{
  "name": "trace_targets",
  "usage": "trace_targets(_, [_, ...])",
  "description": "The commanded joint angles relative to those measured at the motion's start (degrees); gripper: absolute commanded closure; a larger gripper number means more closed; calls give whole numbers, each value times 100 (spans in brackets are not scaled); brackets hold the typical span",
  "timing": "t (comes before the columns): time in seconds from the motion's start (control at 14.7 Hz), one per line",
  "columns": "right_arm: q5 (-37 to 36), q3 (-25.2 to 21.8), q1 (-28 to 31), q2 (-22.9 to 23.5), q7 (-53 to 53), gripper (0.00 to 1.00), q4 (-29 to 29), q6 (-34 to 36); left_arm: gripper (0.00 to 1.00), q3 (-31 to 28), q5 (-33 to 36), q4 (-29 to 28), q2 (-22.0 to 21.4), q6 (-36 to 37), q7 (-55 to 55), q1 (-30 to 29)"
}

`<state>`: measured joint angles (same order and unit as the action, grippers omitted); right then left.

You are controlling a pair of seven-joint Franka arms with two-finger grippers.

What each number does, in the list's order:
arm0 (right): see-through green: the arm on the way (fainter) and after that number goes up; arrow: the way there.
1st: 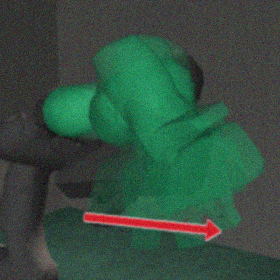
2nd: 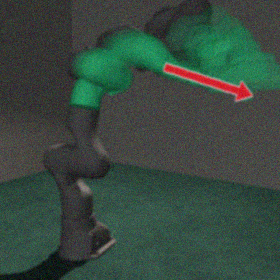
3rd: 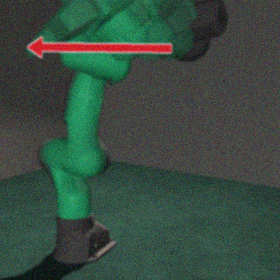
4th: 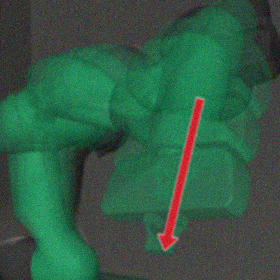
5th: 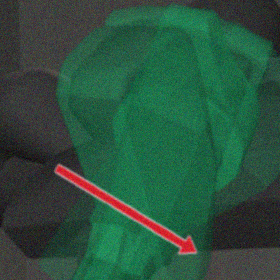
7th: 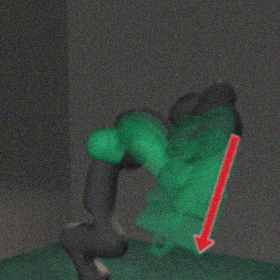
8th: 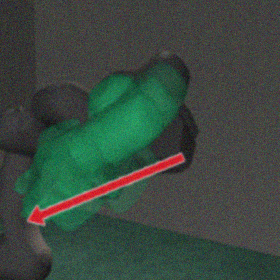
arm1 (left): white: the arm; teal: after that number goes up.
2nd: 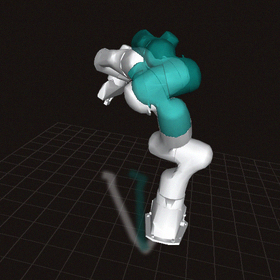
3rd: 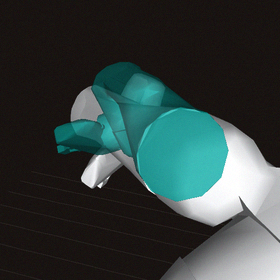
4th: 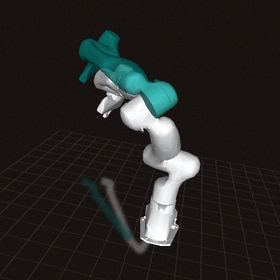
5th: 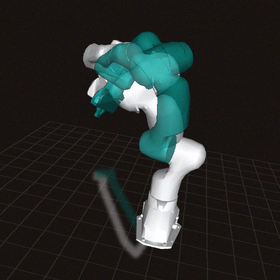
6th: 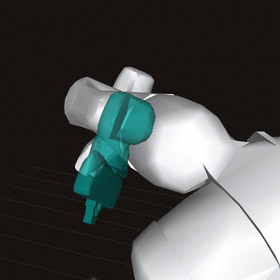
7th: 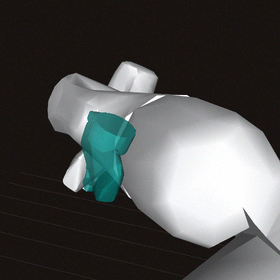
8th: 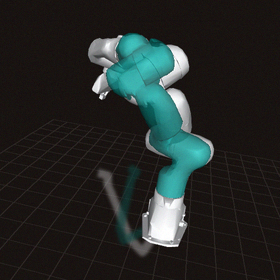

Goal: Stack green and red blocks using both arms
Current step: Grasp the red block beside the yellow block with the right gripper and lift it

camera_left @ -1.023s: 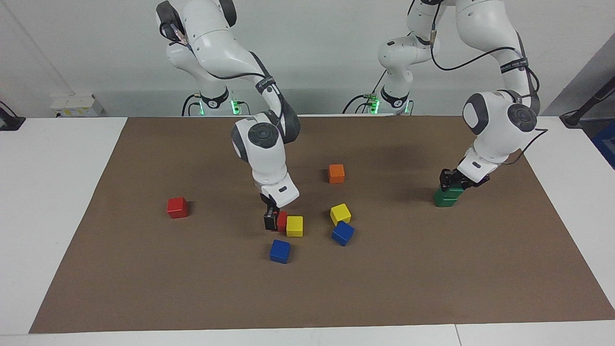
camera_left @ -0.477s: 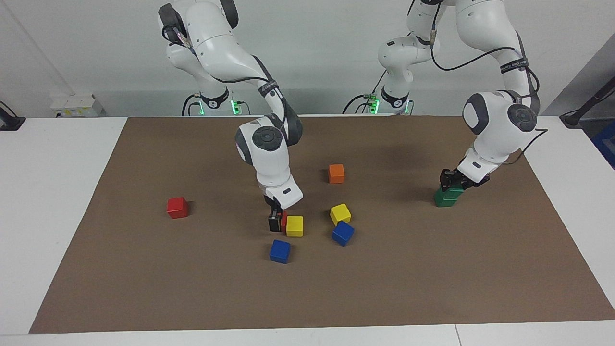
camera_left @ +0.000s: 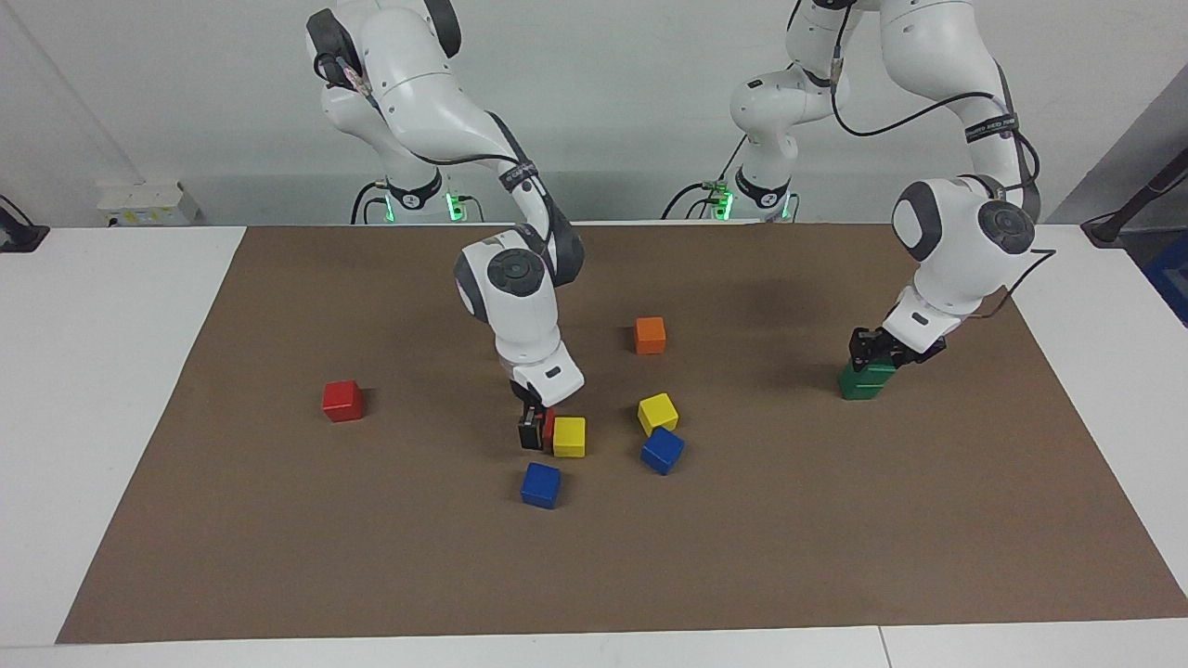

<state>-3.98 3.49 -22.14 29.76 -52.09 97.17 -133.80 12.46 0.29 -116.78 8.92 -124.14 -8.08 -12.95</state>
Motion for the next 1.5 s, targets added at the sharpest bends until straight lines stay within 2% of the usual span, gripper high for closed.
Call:
trace_targets(0.0, [38, 20, 34, -32, -109, 19, 118, -120, 100, -42, -29, -310, -153, -224, -27, 38])
trace_targets(0.07, [38, 20, 51, -32, -117, 43, 118, -111, 92, -42, -29, -310, -153, -224, -27, 29])
trace_targets(0.14, [38, 20, 69, -32, -109, 68, 118, -102, 61, -42, -29, -310, -153, -224, -36, 29])
trace_targets(0.2, [47, 20, 69, -32, -100, 91, 118, -85, 46, -42, -21, -310, -153, -216, -36, 29])
trace_targets(0.27, [47, 20, 69, -32, -74, 100, 118, -50, 45, -42, -12, -310, -153, -207, -36, 38])
trace_targets(0.34, [47, 20, 69, -41, -12, 100, 109, -14, 42, -42, -3, -310, -153, -207, -36, 38])
trace_targets(0.41, [47, 20, 78, -58, 14, 100, 101, -5, 26, -42, -3, -310, -153, -189, -44, 21])
trace_targets(0.48, [47, 20, 95, -84, 15, 100, 83, 56, 0, -42, -3, -301, -153, -180, -36, 20])
trace_targets(0.61, [56, 20, 139, -198, 15, 100, -39, 414, 0, -42, -3, -293, -162, -154, -18, 38])
trace_targets(0.95, [161, 12, 385, -760, 155, 100, -619, 1829, 0, -42, -3, -231, -215, 30, 183, 56])
trace_targets(1.3, [371, -32, 1262, -1577, 1208, 100, -822, 2499, 0, -33, -3, 190, -522, 811, 254, 47])
trace_targets(1.43, [547, -50, 1798, -1710, 1699, 100, -866, 2753, 0, -24, -12, 322, -794, 1197, 324, 47])
